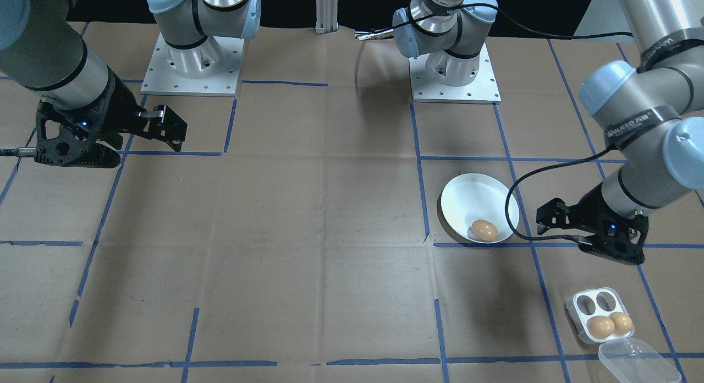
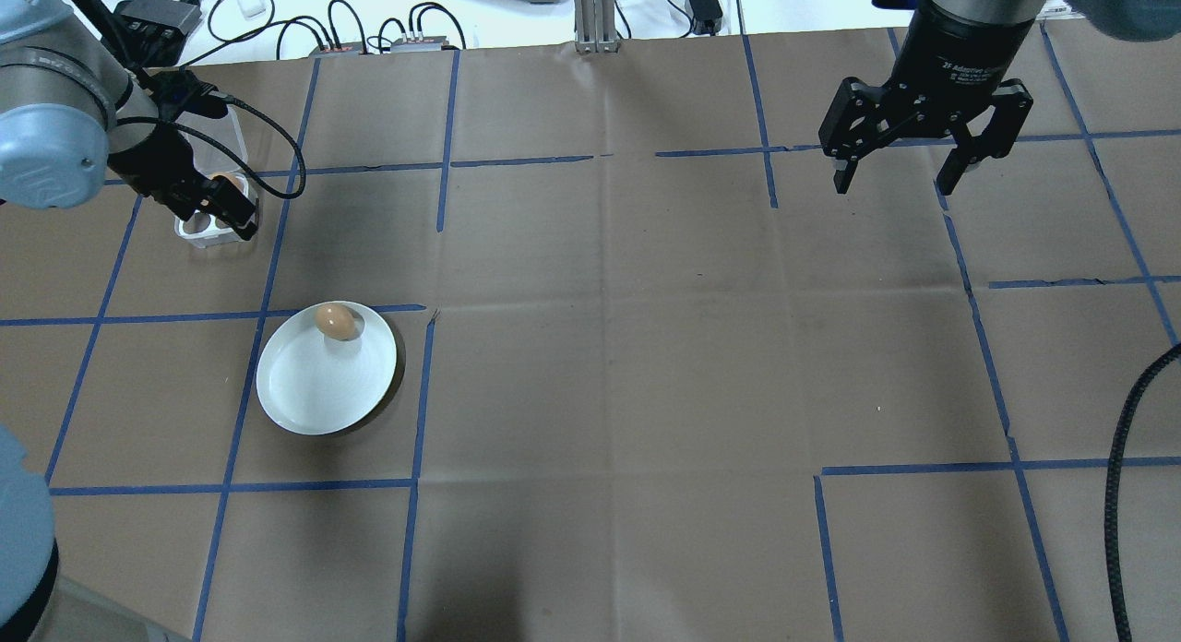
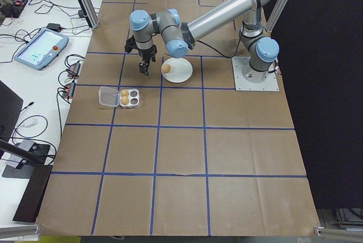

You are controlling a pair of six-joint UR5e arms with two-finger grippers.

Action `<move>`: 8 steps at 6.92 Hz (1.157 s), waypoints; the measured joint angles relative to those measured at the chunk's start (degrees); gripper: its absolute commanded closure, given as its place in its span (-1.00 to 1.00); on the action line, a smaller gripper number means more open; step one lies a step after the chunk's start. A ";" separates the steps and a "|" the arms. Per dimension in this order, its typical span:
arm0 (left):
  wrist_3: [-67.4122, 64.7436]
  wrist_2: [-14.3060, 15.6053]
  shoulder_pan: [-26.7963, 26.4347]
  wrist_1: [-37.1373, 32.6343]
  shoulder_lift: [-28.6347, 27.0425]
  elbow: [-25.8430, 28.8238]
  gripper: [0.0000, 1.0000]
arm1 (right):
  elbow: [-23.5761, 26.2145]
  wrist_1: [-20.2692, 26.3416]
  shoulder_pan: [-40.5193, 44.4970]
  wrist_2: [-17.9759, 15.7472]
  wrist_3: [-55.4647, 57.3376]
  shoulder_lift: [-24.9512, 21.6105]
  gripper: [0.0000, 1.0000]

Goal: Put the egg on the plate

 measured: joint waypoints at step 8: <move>43.26 1.87 2.17 -0.30 -23.40 24.71 -0.97 | 0.00 0.00 0.00 0.02 0.00 0.02 -1.00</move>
